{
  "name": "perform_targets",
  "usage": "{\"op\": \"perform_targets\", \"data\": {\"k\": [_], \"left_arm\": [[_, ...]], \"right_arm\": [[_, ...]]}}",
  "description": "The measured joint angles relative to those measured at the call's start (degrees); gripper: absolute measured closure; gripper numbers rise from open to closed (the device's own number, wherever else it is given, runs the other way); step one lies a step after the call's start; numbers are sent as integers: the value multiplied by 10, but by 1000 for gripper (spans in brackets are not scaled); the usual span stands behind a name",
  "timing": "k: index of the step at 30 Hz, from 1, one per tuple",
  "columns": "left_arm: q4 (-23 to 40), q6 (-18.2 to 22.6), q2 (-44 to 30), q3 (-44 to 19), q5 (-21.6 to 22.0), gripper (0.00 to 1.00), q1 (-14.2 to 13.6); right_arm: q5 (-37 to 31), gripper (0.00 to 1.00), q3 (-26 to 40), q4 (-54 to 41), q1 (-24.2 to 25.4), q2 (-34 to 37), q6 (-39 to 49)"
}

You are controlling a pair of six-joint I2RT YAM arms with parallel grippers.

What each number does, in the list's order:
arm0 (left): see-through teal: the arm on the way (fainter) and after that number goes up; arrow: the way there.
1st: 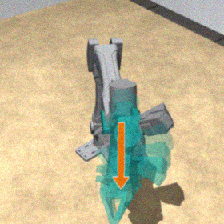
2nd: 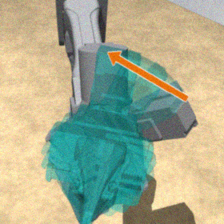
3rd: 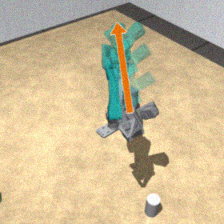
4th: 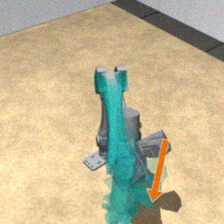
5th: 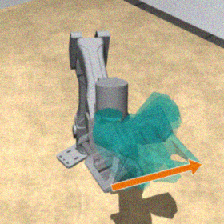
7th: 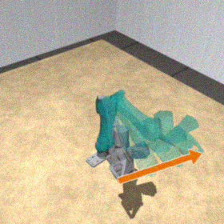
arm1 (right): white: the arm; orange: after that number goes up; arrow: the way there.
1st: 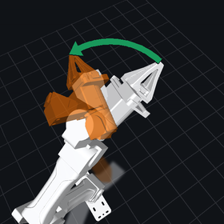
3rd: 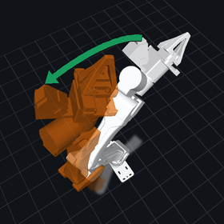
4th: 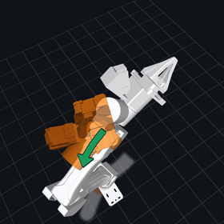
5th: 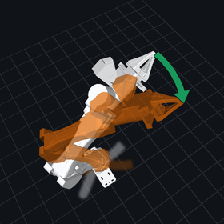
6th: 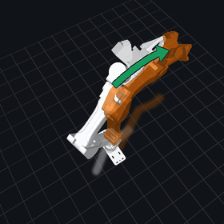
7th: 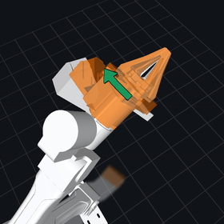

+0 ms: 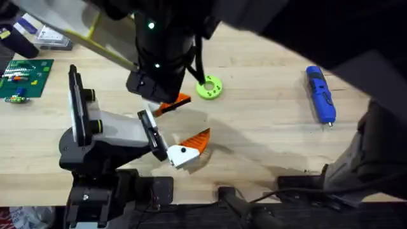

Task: Pick up the gripper from the table and insert it into the empty holder that is missing its gripper. Then pick up a screw, insert it into the mounting hole, and use the screwdriver to tighten it. Finally, clean up the table by picking up the vegetable and placing it into the bucket.

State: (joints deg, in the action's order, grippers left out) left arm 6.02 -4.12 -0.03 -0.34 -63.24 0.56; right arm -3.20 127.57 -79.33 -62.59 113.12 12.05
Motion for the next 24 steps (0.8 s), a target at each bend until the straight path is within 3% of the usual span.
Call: {"op": "perform_targets", "data": {"k": [24], "left_arm": [[0, 0, 0, 0, 0, 15, 0]], "right_arm": [[0, 992, 0, 1, -3, 24, 0]]}}
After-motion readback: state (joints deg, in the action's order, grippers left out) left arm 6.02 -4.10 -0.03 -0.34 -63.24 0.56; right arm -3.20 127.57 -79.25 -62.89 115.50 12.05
